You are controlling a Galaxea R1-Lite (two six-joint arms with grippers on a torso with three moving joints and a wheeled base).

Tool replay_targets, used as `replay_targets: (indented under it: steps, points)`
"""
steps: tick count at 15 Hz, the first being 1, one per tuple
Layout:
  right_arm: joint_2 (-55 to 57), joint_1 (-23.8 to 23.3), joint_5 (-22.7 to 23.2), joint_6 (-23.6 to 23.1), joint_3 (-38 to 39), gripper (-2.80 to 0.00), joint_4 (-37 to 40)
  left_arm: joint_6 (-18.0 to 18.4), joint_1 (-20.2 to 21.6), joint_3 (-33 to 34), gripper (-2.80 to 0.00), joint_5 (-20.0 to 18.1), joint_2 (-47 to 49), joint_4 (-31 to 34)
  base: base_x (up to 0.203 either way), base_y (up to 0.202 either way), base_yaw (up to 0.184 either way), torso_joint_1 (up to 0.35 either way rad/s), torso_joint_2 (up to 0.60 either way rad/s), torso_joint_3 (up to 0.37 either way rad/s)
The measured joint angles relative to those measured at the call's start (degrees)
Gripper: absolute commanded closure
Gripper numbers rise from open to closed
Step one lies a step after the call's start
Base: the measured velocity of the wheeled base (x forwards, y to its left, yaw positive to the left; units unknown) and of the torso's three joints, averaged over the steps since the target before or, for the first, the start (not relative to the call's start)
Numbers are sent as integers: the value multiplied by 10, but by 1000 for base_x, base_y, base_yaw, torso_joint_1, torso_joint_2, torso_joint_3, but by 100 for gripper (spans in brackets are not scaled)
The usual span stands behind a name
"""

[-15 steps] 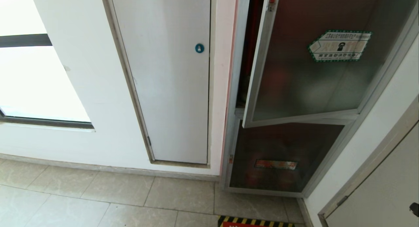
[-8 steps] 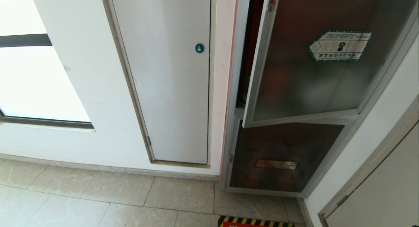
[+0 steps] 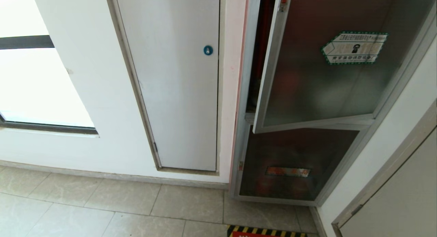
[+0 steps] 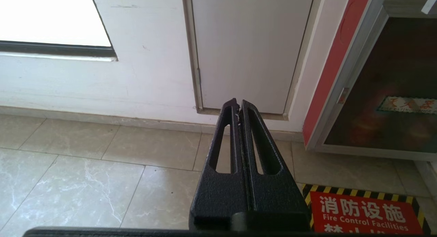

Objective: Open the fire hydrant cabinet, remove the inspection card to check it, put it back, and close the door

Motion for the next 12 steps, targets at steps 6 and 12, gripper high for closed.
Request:
replay_targets:
  steps: [6, 12]
  points:
    - [-52, 2, -108, -116, 29, 0, 27, 0, 0, 0, 0, 0, 0, 0, 0, 0, 0, 0, 0, 0]
    - [-65, 2, -167, -183, 33, 0, 83, 0, 0, 0, 0, 0, 0, 0, 0, 0, 0, 0, 0, 0]
